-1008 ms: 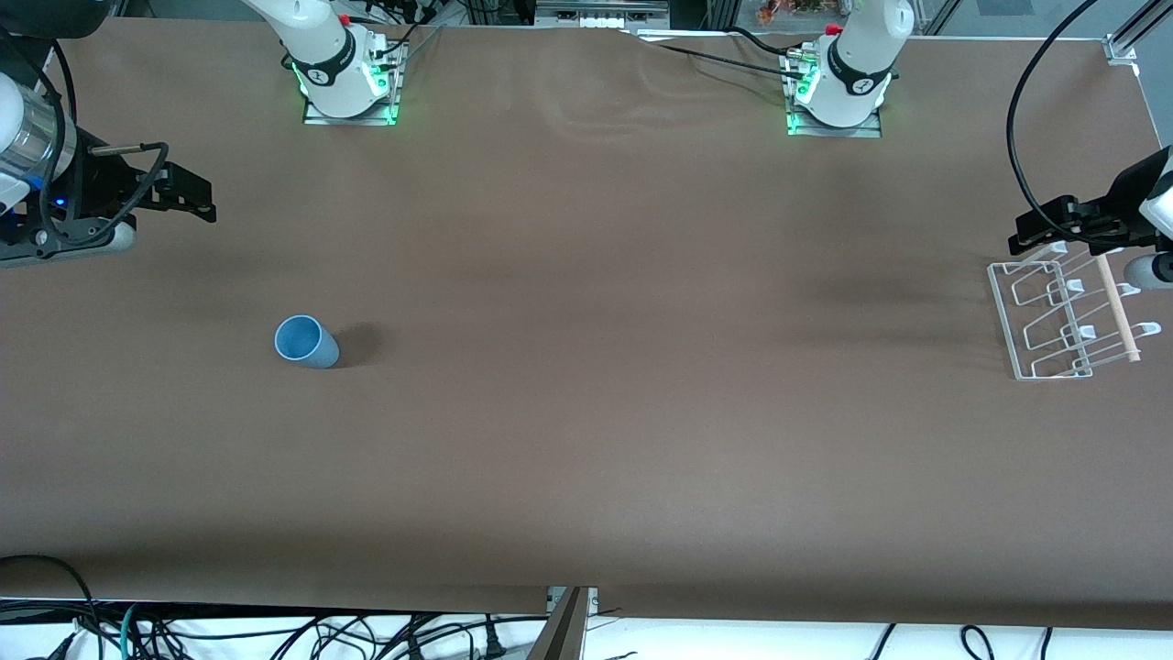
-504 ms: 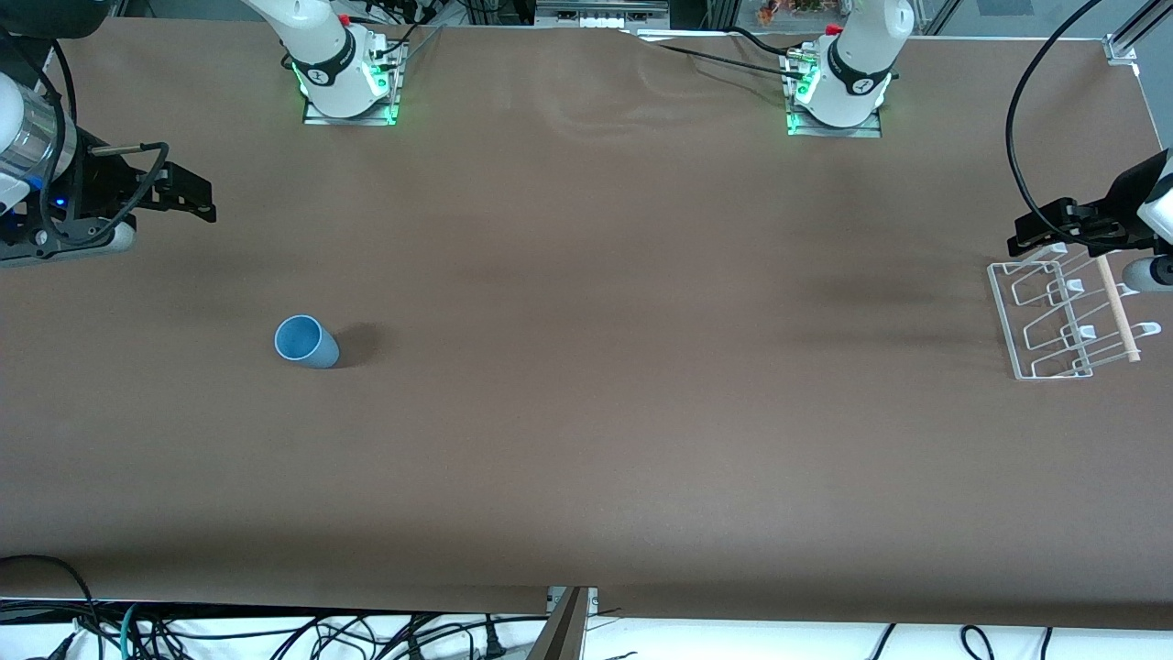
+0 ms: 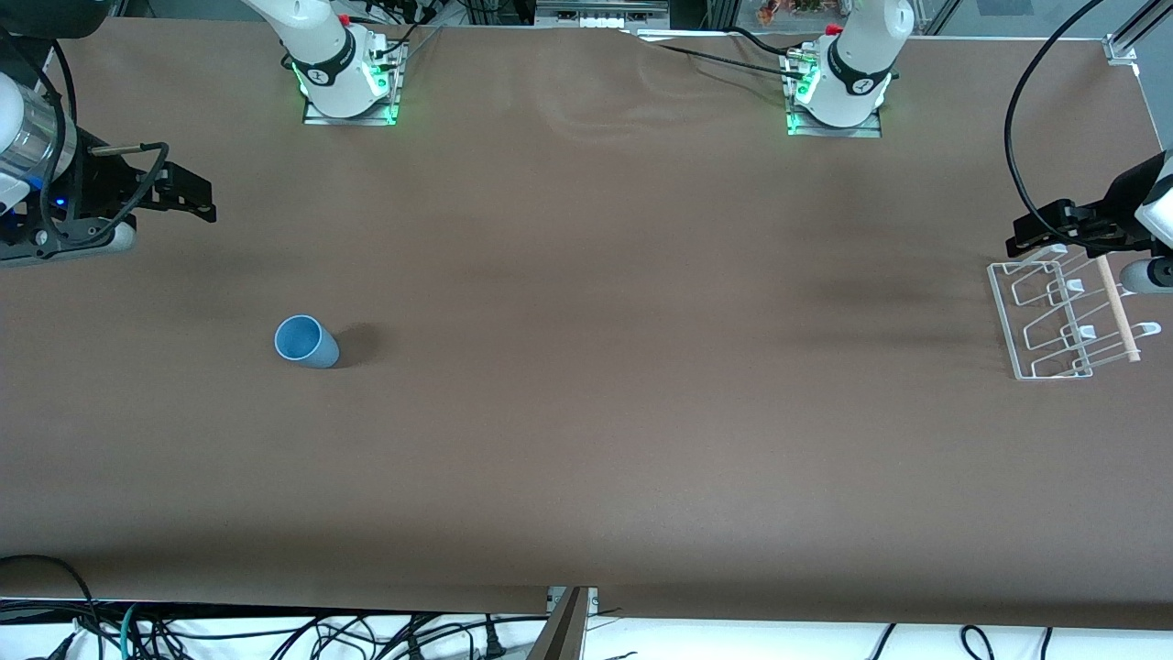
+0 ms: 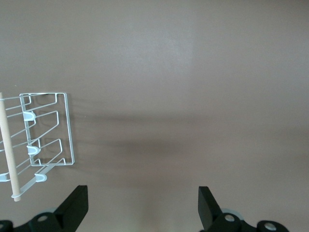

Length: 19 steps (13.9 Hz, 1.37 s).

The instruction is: Transfer cup to left arm and place on rack

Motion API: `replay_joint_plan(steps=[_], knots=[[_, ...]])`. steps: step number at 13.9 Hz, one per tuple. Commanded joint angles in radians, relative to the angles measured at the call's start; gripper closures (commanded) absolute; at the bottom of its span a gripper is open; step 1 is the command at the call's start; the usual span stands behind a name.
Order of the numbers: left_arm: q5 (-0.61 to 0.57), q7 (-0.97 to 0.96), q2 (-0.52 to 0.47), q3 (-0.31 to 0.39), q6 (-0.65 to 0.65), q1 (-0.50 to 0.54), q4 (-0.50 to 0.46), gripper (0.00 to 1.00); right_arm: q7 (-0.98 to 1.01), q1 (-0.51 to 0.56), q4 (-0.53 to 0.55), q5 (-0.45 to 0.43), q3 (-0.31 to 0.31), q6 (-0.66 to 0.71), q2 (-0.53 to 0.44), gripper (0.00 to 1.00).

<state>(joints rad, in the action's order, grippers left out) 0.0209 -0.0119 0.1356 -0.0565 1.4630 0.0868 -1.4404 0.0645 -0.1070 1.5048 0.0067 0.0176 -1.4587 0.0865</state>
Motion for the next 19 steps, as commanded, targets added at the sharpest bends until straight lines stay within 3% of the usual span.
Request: replay_joint_plan(steps=[1, 6, 10, 16, 19], knots=[[0.016, -0.008, 0.012, -0.003, -0.006, 0.005, 0.028, 0.0, -0.008, 0.006, 0.005, -0.013, -0.011, 0.003, -0.008, 0.0], [0.016, -0.014, 0.012, -0.005, -0.006, 0.004, 0.028, 0.0, -0.015, 0.012, 0.04, -0.011, -0.005, -0.015, 0.019, 0.0], [0.016, -0.013, 0.019, -0.005, -0.006, 0.007, 0.029, 0.0, -0.005, 0.018, 0.205, -0.014, 0.011, -0.217, 0.03, 0.0], [0.013, -0.014, 0.026, -0.006, -0.004, 0.001, 0.043, 0.0, 0.0, 0.021, 0.23, -0.013, 0.019, -0.477, 0.245, 0.0], [0.014, -0.014, 0.026, -0.005, -0.006, 0.001, 0.044, 0.0, 0.003, 0.021, 0.297, -0.013, 0.021, -0.58, 0.28, 0.0]])
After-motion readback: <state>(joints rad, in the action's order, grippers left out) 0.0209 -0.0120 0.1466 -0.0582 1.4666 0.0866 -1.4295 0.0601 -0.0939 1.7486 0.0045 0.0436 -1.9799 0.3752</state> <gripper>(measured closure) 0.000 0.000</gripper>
